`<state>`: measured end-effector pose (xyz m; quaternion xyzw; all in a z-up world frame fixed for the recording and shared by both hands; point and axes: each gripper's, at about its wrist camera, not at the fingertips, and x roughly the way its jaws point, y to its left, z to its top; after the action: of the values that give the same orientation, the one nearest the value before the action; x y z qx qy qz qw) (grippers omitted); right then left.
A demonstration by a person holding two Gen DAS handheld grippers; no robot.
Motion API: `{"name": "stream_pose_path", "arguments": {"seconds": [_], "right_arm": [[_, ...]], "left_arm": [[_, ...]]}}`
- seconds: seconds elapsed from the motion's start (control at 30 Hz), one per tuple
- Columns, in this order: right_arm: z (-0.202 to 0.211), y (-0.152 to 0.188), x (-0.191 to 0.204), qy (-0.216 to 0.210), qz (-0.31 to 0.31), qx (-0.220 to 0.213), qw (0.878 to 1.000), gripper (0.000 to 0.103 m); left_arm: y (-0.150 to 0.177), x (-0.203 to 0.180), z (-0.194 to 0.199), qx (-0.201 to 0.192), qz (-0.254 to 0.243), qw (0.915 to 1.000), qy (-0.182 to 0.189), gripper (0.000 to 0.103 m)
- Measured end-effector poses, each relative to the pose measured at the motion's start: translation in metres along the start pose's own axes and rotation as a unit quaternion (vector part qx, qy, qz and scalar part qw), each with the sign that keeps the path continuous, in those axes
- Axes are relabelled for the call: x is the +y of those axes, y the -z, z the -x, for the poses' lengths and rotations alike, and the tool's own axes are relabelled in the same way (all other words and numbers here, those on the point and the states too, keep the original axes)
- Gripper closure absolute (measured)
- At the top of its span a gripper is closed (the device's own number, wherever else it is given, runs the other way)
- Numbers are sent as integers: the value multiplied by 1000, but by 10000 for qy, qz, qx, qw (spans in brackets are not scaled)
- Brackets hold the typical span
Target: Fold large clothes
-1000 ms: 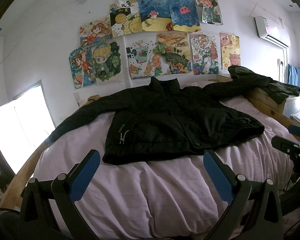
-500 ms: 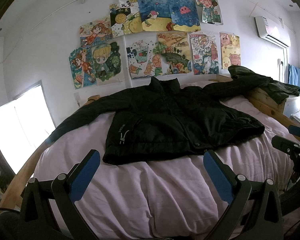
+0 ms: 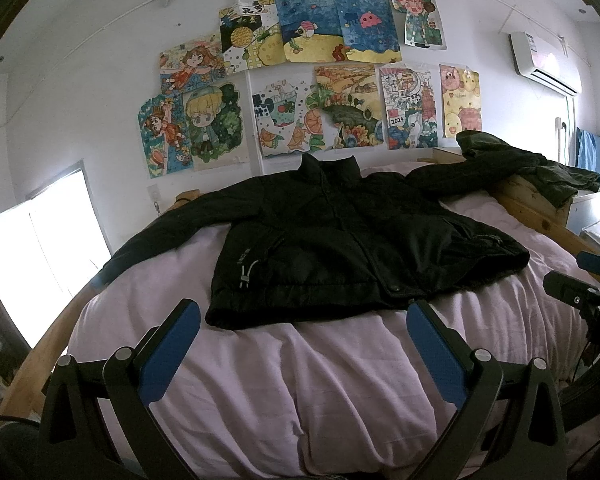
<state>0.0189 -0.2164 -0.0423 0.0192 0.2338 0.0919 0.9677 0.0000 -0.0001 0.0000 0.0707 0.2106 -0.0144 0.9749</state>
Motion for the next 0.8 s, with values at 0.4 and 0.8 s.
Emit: {"name": "stream_pose_path", "arguments": {"seconds": [0.4,0.8], "right_arm": [[0,0,-1,1,-13,8,10000,0],[9,-5,6,-4,-19,39,10000,0]], "left_arm": [[0,0,0,0,-4,10000,-2,2],[0,0,0,16,-11,10000,-14,1]]}}
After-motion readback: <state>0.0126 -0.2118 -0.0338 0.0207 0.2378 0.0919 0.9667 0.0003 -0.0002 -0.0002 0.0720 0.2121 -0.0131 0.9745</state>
